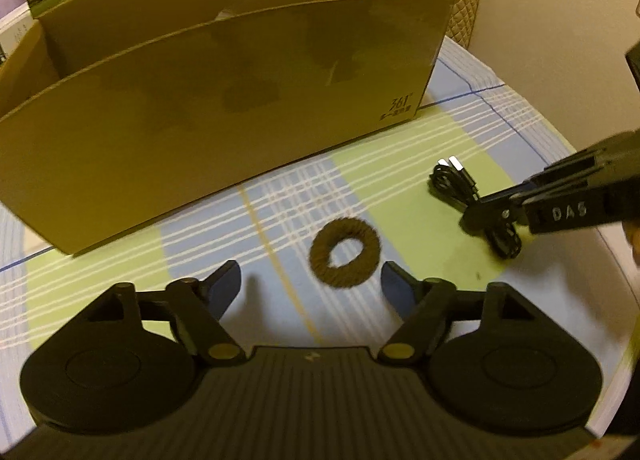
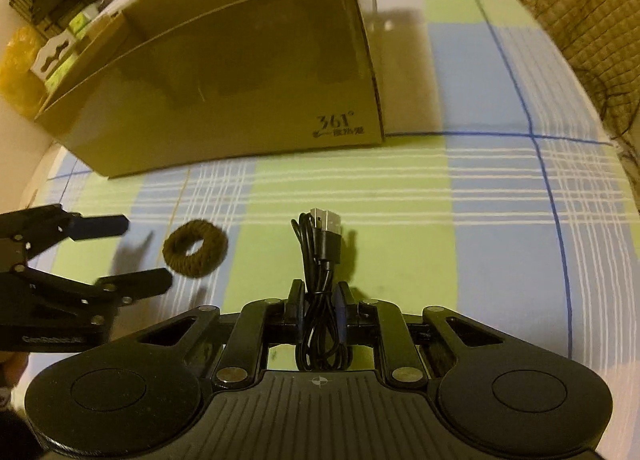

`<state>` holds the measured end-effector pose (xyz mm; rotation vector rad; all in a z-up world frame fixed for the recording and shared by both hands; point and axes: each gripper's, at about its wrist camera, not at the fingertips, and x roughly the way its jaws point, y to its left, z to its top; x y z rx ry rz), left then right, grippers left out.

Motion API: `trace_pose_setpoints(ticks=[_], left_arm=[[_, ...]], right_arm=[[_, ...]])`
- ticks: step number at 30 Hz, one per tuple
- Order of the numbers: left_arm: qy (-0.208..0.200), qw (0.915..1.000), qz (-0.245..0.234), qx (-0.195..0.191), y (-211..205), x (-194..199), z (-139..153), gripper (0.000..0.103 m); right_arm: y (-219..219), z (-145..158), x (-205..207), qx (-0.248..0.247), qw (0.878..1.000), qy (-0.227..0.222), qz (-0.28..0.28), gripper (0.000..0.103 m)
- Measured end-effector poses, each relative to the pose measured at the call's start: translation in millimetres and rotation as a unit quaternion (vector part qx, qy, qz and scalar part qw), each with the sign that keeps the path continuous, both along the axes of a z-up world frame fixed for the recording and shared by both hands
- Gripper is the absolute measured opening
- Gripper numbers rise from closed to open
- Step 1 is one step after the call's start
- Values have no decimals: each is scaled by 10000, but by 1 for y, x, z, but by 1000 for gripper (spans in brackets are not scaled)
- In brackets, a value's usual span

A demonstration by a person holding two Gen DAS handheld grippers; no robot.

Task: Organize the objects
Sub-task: 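Grasp the black USB cable with the right tool while the left tool grasps the brown hair tie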

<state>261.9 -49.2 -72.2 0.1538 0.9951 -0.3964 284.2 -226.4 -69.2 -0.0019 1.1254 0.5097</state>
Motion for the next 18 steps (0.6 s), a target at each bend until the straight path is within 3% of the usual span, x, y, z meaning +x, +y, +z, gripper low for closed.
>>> trace_pose_setpoints(ticks=[11,18], left_arm=[[-28,9997,-208,150,-27,11,-16,50],[74,9999,-32,64,-21,8,-12,19]], right_arm=[[5,-4,-12,-21,9988,-479,32,12],[9,-5,-19,-197,9970,-719,208,12]])
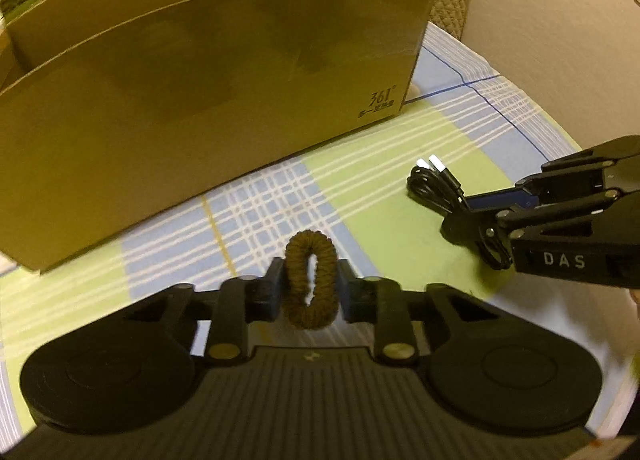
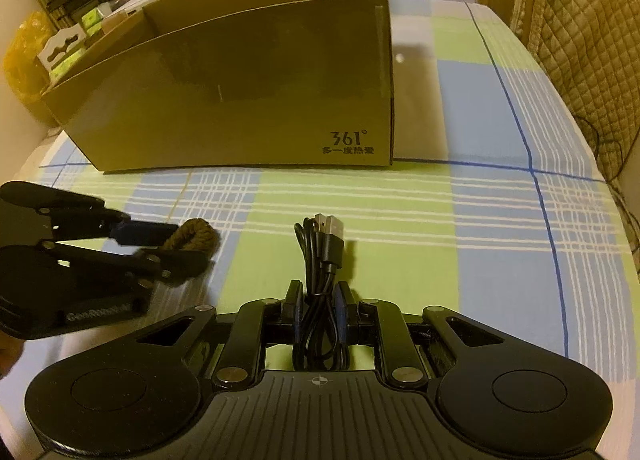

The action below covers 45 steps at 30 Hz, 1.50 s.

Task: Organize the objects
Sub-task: 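Grasp the black USB cable with the right tool while the left tool grasps the brown hair tie, then lift the hair tie and cable and carry both over the cardboard box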

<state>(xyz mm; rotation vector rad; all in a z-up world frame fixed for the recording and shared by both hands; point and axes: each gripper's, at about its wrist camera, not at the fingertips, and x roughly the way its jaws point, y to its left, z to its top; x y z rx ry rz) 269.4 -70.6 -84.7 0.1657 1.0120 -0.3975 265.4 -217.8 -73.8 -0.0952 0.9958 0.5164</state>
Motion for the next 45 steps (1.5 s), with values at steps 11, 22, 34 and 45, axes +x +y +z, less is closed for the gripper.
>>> trace_pose_setpoints(ticks=[11,22,34,45], left_arm=[[-19,9982,554,-232,21,-18,3,17],[79,9960,837,-290,28,-31,9,15],[-66,9895,1344,-522,54,-99,42,15],[-148,9842,1633,-673,69,-155,71,15]], right_arm=[[15,-6,-1,-295,9988,-359,181,23],[22,-6,-16,-421,9979,-427,255,13],[-4,30,-84,348,9986,-66,-389,13],[-7,63,-140,526,9980,-188,-310,13]])
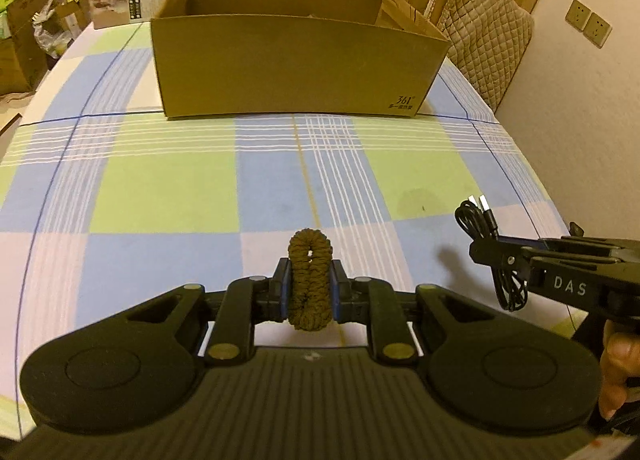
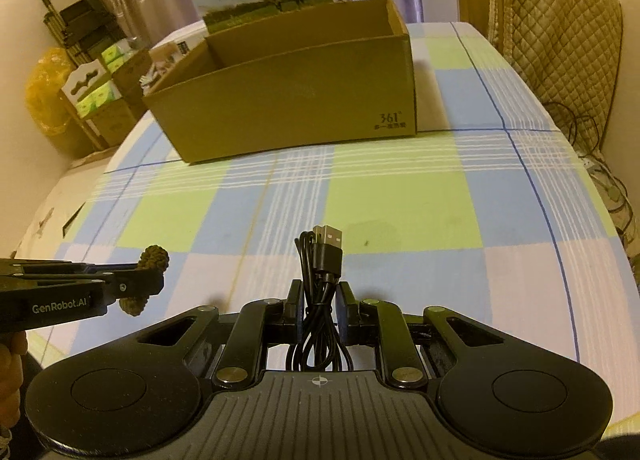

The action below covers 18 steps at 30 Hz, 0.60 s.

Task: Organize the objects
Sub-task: 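Lift the hair tie and cable and carry both over the cardboard box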

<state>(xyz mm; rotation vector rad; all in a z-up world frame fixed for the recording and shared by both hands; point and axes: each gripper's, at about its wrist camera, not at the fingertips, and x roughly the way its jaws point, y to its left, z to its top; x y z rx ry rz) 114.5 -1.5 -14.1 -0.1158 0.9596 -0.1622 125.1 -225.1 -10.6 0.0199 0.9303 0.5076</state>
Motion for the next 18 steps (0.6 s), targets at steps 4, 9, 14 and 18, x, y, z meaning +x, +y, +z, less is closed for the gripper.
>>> trace_pose_setpoints(ticks=[4,9,14,18], left_arm=[[-25,10000,83,11,5,-14,8,15],[-99,9999,123,33,8,-24,19,15],[-118,9998,154,106,10,-28,25,15],[-87,9995,222,196,11,-28,29,15]], right_arm=[[5,11,-12,-24,9999,-121,112,13],[10,21,-21,-42,9995,-238,185,13],[11,26,-24,-82,9993,-303,198,13],[10,29,-24,-119,9992,-317,189,13]])
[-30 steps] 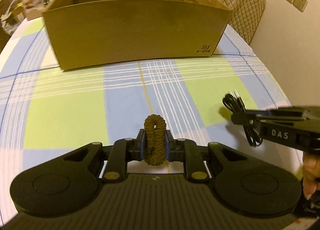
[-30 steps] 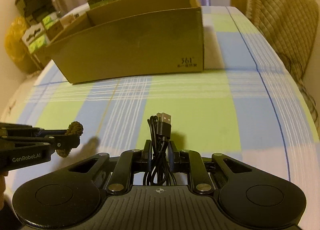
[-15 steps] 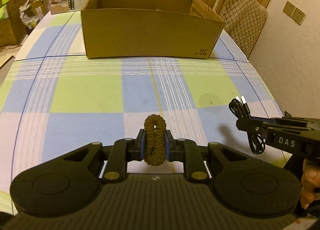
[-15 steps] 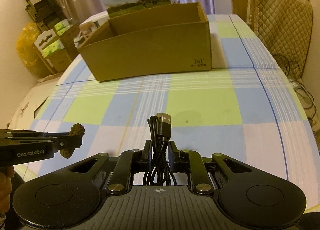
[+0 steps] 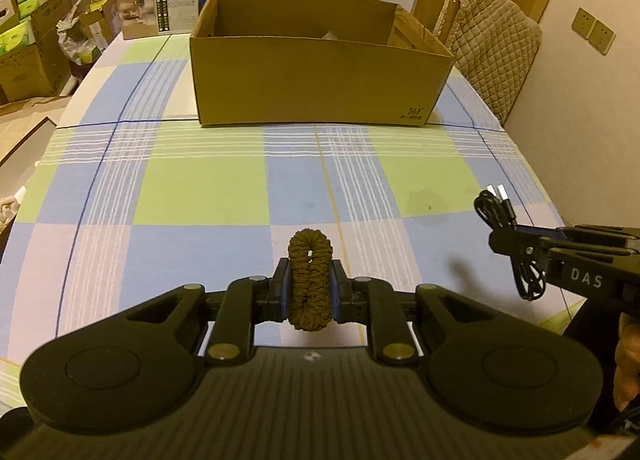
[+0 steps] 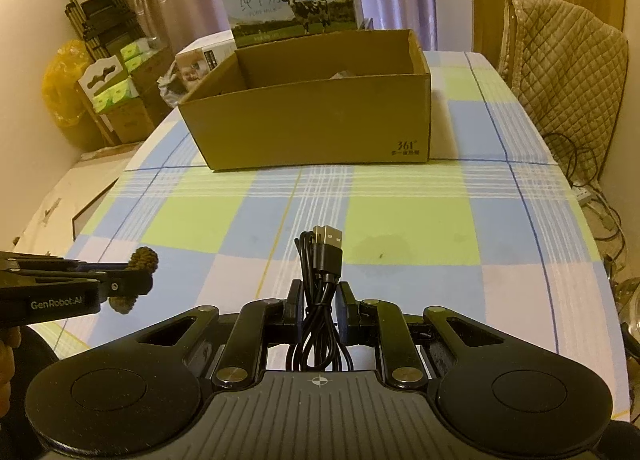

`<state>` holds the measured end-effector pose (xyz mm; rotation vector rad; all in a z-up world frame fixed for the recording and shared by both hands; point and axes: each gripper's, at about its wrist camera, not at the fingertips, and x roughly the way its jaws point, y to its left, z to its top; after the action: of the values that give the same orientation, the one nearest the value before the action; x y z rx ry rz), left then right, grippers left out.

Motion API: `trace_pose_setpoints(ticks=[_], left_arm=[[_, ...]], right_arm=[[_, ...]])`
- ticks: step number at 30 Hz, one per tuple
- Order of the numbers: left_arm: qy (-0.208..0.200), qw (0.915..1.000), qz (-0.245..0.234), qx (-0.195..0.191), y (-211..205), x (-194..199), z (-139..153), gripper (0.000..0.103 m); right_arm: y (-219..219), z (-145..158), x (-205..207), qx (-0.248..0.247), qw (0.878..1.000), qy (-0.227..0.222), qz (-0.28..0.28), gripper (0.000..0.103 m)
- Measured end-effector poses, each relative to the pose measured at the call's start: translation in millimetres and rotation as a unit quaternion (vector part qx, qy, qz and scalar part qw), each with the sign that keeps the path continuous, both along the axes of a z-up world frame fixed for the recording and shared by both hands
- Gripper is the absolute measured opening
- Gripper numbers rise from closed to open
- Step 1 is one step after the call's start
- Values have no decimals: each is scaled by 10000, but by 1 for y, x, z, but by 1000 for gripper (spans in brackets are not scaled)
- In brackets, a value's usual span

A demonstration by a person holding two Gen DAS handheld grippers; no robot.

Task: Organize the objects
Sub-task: 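Lift the hair tie and cable and carry both over the cardboard box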

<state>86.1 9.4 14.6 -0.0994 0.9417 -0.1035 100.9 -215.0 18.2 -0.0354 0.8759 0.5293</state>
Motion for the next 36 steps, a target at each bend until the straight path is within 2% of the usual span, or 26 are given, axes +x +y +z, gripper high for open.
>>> trace_pose_setpoints(ticks=[8,19,27,36], left_arm=[[-47,10000,6,-9,3,4,8,15],[-186,9997,-8,137,11,22,23,15],[-261,9993,-138,246,9,36,33,15],[-253,9991,-289,203,11,58,43,15]], right_arm=[[-2,7,6,-10,10000,-36,7,13],[3,19,24,-310,9994,-144,102,13],[6,30,39,-322,9990,-234,204,13],[6,39,56,-312,9989,-272,234,13]])
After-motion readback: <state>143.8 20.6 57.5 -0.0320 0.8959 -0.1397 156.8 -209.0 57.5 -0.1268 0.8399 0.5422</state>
